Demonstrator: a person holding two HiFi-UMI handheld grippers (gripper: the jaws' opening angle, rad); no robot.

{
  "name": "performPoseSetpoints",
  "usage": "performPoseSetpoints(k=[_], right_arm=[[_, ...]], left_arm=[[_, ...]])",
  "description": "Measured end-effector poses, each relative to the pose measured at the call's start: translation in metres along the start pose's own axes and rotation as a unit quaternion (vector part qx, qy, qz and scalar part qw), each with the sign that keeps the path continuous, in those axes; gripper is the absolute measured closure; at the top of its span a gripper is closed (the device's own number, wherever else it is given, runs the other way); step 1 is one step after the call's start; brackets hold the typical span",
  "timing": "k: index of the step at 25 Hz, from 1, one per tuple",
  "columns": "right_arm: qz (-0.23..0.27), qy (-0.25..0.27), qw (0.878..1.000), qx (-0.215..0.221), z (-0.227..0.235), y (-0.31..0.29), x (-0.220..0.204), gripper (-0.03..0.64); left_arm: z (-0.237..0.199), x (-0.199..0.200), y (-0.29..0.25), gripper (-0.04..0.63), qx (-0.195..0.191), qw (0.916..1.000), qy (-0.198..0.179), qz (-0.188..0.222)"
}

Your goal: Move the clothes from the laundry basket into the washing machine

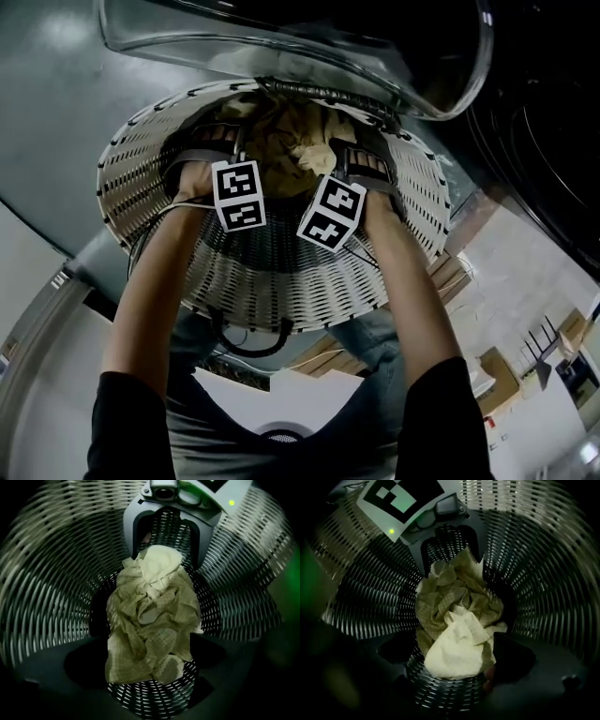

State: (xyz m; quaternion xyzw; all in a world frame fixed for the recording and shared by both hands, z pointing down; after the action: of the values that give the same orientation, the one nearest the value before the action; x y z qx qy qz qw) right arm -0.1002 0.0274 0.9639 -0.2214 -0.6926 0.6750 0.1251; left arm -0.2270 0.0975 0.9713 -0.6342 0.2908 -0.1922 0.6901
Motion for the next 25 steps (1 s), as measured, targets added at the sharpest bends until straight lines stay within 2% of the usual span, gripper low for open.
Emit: performPoseSetpoints(k=[3, 8, 13, 16, 19, 22, 24, 25], right_arm=[[-0.016, -0.016, 1.000, 0.001, 0.001, -0.019, -0.003, 0.081], [-0.007, -0.041, 0.999, -0.005, 0.009, -0.043, 0.003, 0.080], [0.003, -0.076, 0.997, -0.002, 0.009, -0.066, 0.003, 0.087], [0.007, -0.077, 0.997, -0.007, 0.010, -0.076, 0.004, 0.099], [0.013, -0.094, 0.995, -0.012, 0.012, -0.086, 0.004, 0.133], [0.019, -0.120, 0.993, -0.005, 0.013, -0.090, 0.003, 0.179], [0.019, -0.127, 0.992, -0.004, 0.015, -0.086, 0.002, 0.247], [0.019, -0.127, 0.992, -0.008, 0.015, -0.083, 0.002, 0.303]], left_arm=[[-0.002, -0.006, -0.015, 0.052, 0.004, 0.9998, 0.004, -0.017], [-0.006, -0.008, -0.039, 0.049, 0.007, 0.9995, -0.004, -0.031], [-0.011, -0.015, -0.062, 0.052, 0.000, 0.9981, 0.044, -0.043], [-0.010, -0.019, -0.072, 0.065, -0.018, 0.9959, 0.071, -0.052], [-0.009, -0.020, -0.079, 0.150, -0.027, 0.9946, 0.077, -0.064], [-0.003, -0.018, -0.080, 0.285, -0.022, 0.9961, 0.053, -0.067], [-0.002, -0.016, -0.076, 0.362, -0.018, 0.9970, 0.046, -0.060], [-0.002, -0.016, -0.071, 0.395, -0.017, 0.9973, 0.046, -0.056]])
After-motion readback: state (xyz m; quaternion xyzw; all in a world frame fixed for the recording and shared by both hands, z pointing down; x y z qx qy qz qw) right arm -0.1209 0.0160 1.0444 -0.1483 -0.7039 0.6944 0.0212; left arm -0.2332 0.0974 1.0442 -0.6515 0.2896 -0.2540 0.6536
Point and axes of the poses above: the fingertips, and each gripper's own axes: y backward along the fingers, z to its right, x out of its top, the point moved 10 cm from there along y, backward along the fingers, and after that the axes turned 3 degrees about -x, right-handed, at the moved point
